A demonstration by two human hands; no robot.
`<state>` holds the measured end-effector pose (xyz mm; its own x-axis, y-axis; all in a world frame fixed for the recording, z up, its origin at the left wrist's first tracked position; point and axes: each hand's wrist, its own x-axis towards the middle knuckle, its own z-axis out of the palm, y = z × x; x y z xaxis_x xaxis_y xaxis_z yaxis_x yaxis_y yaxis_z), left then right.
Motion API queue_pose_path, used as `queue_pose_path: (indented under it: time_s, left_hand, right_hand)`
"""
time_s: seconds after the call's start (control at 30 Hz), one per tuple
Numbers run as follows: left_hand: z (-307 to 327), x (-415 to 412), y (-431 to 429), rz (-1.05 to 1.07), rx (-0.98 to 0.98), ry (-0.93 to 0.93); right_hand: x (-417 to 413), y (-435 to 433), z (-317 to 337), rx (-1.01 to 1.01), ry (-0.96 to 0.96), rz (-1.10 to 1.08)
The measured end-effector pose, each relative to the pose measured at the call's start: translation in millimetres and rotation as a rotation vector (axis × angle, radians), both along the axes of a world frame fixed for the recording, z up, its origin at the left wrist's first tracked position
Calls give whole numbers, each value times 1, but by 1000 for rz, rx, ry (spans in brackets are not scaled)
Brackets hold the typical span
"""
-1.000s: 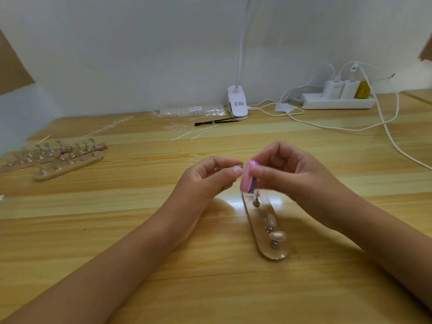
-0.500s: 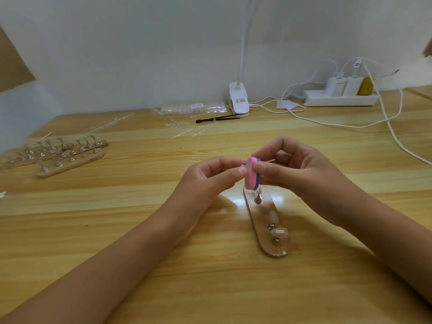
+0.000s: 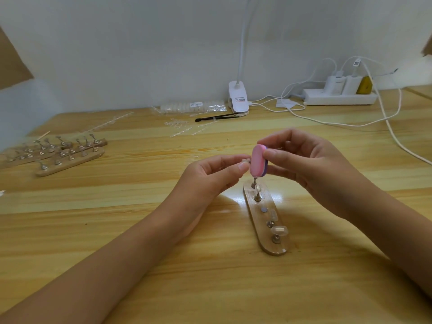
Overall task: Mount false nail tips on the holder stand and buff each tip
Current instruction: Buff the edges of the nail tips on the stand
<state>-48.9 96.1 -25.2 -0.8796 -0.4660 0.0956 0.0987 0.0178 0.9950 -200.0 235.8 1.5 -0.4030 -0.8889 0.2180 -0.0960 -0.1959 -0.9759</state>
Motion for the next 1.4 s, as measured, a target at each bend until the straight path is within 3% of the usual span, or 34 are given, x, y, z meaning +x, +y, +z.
queue_pose_path:
  time_s: [0.83,1.4]
  left_hand:
    - [-1,-3,-2,28,141,-2]
    - [-2,-3,-3,37,92,-47]
  right_hand:
    - [-1,1,0,18,24,76]
    - [-3,1,2,22,39,71]
